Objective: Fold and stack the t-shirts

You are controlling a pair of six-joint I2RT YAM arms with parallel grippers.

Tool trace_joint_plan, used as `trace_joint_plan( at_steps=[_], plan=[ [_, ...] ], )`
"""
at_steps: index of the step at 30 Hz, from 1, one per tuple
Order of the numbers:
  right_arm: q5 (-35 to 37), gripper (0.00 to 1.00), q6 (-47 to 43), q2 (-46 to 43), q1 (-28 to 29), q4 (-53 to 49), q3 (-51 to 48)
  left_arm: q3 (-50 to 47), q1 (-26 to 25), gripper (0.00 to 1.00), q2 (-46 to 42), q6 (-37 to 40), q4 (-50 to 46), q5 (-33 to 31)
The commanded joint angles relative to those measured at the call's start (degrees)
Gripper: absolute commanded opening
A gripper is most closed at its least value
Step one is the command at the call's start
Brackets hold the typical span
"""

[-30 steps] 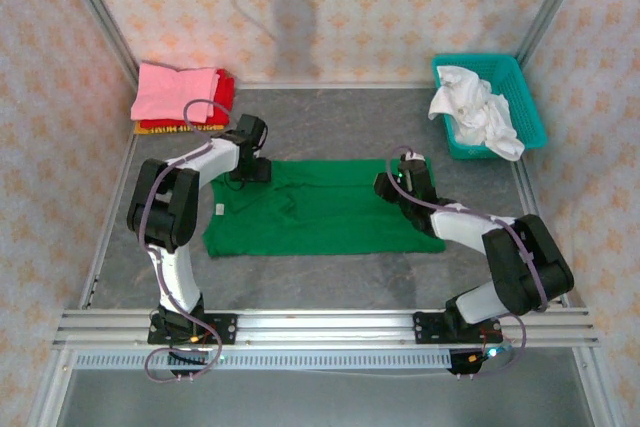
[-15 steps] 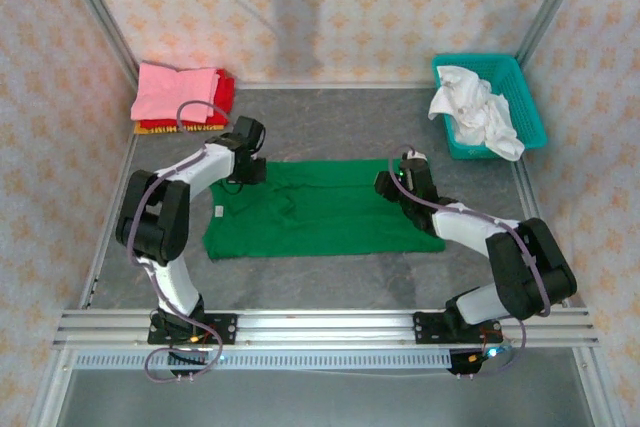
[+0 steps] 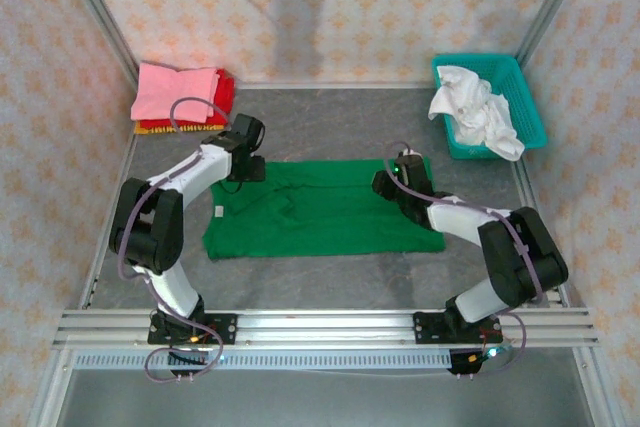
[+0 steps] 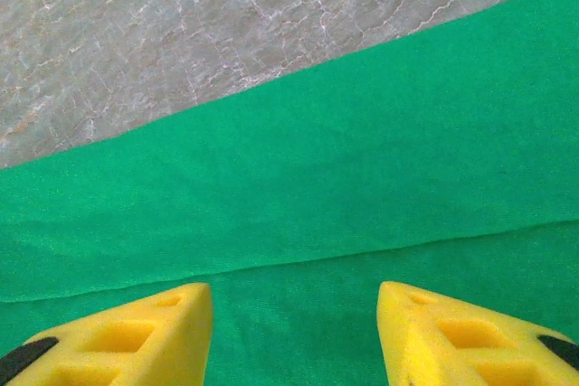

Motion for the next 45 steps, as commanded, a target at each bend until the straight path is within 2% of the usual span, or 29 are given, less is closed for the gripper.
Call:
trace_joint_plan(
  at_steps=[1,6,8,10,11,12,15,18,28,44,45],
  plan=[
    [0.15,0.51,0.93,0.4,0.09,-1.16,1.61,0.95,1.25,0.5,3.6,-0.68,-1.58,-0.01],
    [0.78,0.51,0.94,0.41,0.08,-1.73,1.77,2.46,1.76,0.5,8.03,-1.02,-1.12,3.37],
    [1.07,0.51,0.94,0.44,0.05,-2.08,1.77,2.36,1.84,0.47,8.7,-1.3,-0.61,3.62],
    [1.23,0.51,0.77,0.43,0.09,-2.23,1.89,2.35,1.78,0.34,8.78,-1.3,-0.64,3.4],
    [1.22,0.51,0.77,0.4,0.08,-2.36,1.95,2.28,1.74,0.2,8.46,-1.37,-0.69,2.97],
    [1.23,0.51,0.77,0.36,0.04,-2.37,1.95,2.19,1.79,0.14,7.99,-1.37,-0.84,2.66],
    [1.01,0.51,0.94,0.78,0.04,-2.28,2.1,2.11,1.64,0.12,6.45,-1.39,-1.84,1.31],
    [0.58,0.51,1.02,1.32,0.06,-2.65,2.52,2.14,1.54,0.02,5.07,-1.38,-3.02,0.2],
    [0.26,0.52,1.05,1.58,0.06,-3.25,2.91,1.04,0.0,0.0,-0.25,-2.12,-5.7,-2.47],
    [1.03,0.52,0.68,1.8,-0.02,-3.56,3.2,-5.8,-5.63,0.0,-11.68,-6.15,-9.76,-5.62],
    [1.15,0.52,0.59,1.8,-0.04,-3.63,3.28,-6.47,-5.98,0.04,-12.04,-6.59,-10.06,-5.79]
  ],
)
